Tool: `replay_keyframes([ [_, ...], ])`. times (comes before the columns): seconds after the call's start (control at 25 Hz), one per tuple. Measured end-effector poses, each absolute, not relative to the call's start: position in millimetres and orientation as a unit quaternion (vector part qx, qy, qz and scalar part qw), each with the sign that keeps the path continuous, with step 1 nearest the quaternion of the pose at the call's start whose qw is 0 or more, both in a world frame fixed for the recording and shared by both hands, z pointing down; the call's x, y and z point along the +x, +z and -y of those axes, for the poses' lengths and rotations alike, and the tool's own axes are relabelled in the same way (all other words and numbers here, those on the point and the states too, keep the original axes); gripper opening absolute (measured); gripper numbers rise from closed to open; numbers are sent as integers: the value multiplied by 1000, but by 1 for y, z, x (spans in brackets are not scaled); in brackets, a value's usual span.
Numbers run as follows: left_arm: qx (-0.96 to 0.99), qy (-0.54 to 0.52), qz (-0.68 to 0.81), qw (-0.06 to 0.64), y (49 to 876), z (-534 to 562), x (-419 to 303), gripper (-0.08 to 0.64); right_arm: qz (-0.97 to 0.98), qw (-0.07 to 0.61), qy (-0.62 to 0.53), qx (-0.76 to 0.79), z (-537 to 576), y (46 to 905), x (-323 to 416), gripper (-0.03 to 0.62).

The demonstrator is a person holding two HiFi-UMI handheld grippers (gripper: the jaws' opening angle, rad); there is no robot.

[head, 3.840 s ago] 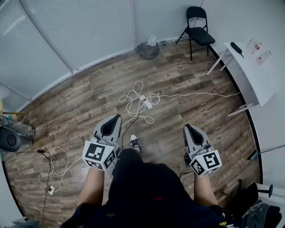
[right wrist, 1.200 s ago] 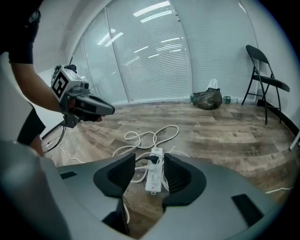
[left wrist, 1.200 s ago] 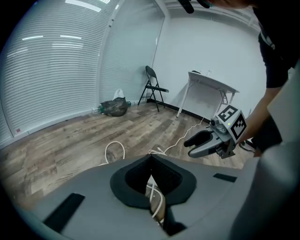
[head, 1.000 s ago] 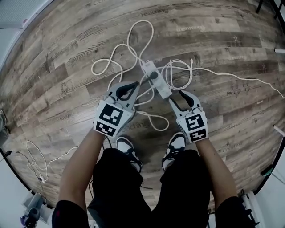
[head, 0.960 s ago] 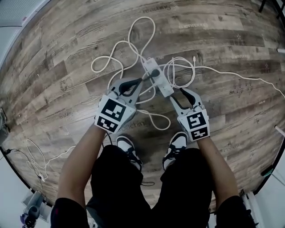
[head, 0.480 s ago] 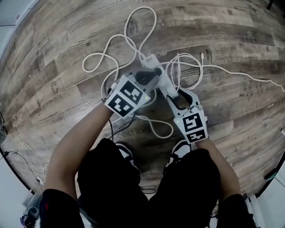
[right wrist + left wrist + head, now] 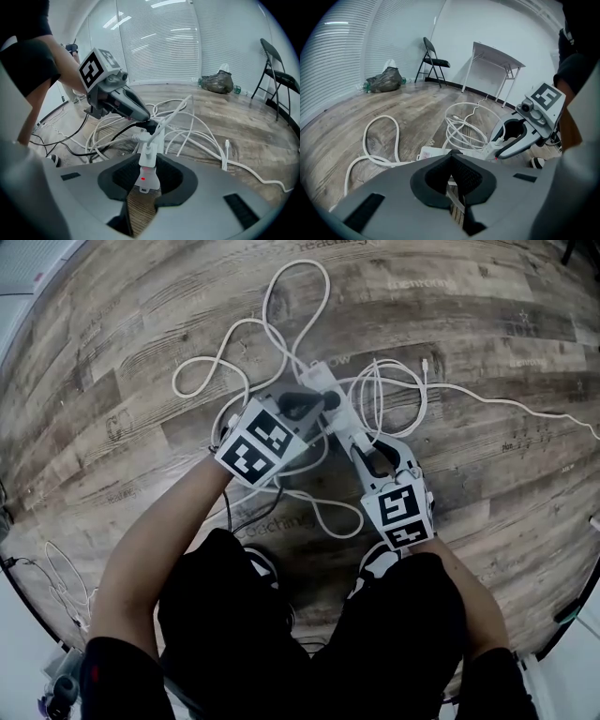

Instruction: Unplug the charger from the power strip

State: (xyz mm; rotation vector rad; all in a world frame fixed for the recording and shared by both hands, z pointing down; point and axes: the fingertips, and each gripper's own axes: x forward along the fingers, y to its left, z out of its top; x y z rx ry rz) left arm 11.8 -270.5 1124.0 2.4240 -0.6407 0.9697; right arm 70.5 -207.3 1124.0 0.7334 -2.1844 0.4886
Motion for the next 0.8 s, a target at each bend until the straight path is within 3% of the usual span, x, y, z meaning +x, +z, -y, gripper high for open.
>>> replay_keyframes([
  [0.44, 866, 400, 242, 178, 1127, 267, 15, 18, 844, 424, 149, 294, 208, 1126, 69, 112],
  [0.68, 856, 426, 244, 161, 1129, 266, 17, 17, 860, 364, 174, 312, 220, 1100, 68, 107],
  [0.8, 852, 406, 265, 199, 1124, 266, 12, 18, 872, 321, 190, 317, 225, 1082, 73, 107],
])
